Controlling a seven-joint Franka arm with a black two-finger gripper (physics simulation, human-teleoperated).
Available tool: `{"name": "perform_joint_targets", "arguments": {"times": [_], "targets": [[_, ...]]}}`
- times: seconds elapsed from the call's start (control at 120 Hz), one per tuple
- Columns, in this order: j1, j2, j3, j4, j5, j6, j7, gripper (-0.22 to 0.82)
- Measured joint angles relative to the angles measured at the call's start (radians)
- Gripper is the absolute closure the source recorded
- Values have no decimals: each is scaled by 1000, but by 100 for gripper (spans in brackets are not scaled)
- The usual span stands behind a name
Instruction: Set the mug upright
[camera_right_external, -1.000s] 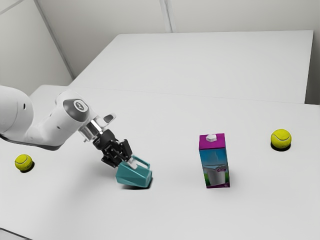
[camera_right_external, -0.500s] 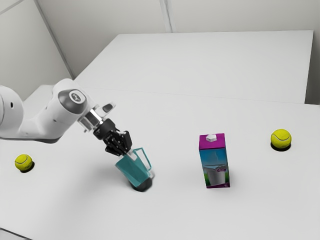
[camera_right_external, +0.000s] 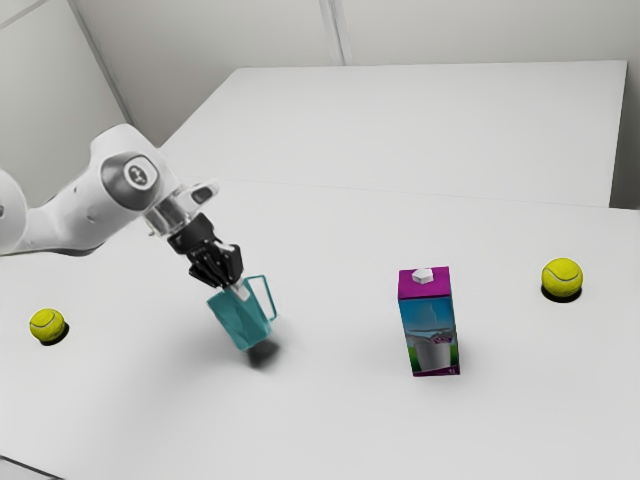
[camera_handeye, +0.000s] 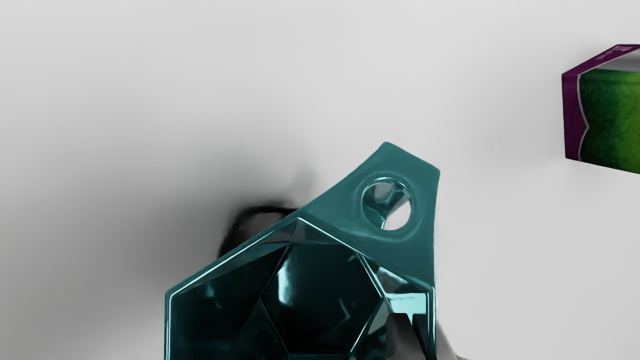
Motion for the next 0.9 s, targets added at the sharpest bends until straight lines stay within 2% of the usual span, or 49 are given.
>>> {"name": "perform_joint_targets", "arguments": {"times": [0.3,0.9], "targets": [[15,5,46,41,184,45,-82,79],[-115,58,48,-2,461,388,-187,79]]}}
